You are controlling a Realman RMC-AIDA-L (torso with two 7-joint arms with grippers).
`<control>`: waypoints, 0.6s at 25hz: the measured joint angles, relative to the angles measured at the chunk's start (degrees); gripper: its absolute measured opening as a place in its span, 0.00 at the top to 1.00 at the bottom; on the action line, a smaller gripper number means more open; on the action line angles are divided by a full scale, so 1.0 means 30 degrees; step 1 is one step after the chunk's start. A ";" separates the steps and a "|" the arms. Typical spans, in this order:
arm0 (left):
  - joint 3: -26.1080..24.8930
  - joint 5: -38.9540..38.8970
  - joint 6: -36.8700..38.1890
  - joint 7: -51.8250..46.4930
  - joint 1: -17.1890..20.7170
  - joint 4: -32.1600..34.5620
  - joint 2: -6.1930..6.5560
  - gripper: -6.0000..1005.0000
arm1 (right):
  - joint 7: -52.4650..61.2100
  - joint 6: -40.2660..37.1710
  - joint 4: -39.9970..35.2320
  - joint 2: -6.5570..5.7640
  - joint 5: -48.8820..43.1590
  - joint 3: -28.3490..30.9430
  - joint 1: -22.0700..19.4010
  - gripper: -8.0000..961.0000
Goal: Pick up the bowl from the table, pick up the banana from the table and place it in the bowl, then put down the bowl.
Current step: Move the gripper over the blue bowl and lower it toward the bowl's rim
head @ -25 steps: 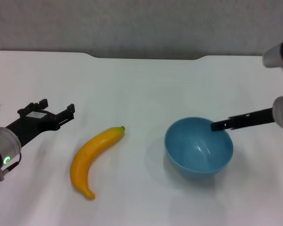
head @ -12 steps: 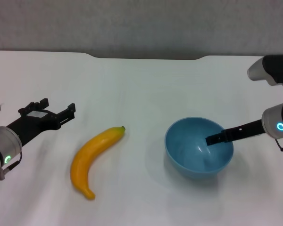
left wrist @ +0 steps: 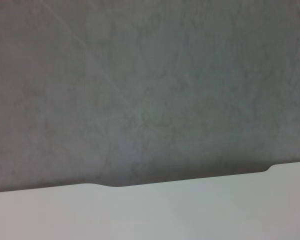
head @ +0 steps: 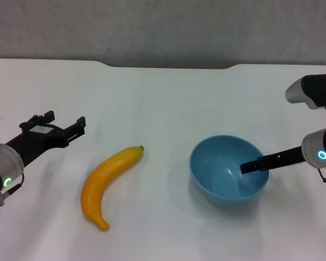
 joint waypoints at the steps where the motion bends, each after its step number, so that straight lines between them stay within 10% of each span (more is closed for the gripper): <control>1: 0.0004 -0.0001 0.0002 0.0009 0.0000 -0.0002 -0.0003 0.12 | -0.0137 0.0083 0.0040 0.0028 0.0024 -0.0001 0.0002 0.12; 15: -0.0039 0.0000 0.0010 0.0027 -0.0023 0.0080 -0.0048 0.12 | -0.0855 0.1081 0.0681 0.0189 0.0634 -0.1124 0.0005 0.13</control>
